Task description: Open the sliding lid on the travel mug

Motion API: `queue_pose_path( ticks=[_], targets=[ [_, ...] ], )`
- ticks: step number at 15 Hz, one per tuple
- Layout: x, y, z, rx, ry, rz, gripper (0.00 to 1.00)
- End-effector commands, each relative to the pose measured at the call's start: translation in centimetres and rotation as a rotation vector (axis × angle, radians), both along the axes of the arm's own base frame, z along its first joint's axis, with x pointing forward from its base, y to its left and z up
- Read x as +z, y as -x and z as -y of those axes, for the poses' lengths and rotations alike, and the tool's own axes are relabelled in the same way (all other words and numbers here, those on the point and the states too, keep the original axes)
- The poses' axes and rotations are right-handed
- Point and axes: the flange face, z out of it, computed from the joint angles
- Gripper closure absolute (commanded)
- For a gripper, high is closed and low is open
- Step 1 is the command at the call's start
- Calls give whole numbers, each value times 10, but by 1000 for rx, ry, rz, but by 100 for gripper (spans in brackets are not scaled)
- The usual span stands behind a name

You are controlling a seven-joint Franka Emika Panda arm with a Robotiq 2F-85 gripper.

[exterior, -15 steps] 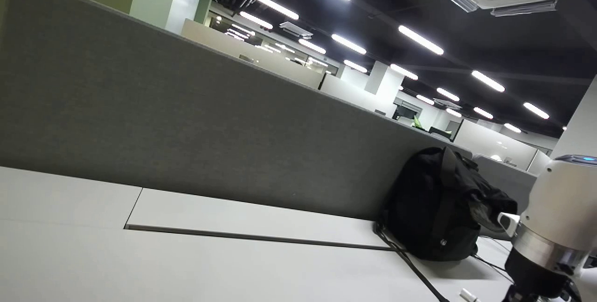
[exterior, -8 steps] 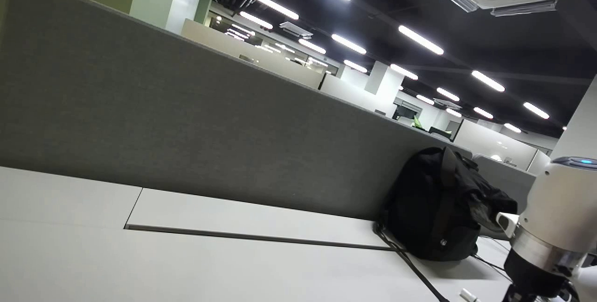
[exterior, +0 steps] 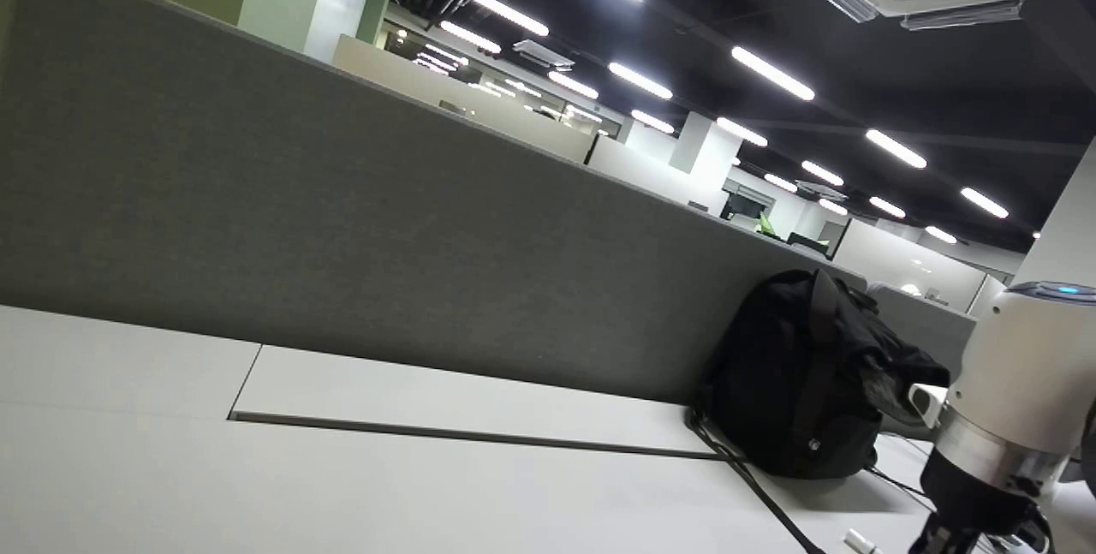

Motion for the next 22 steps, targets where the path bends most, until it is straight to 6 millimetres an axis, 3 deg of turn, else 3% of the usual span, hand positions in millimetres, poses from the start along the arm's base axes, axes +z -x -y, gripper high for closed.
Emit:
queue_pose_path(
  ticks=[1,6,22],
  targets=[
    [22,-3,-4,-19,-34,-25,100],
    [26,-2,-8,-26,-47,-96,100],
    [4,-1,-14,-3,-71,-36,100]
  ],
)
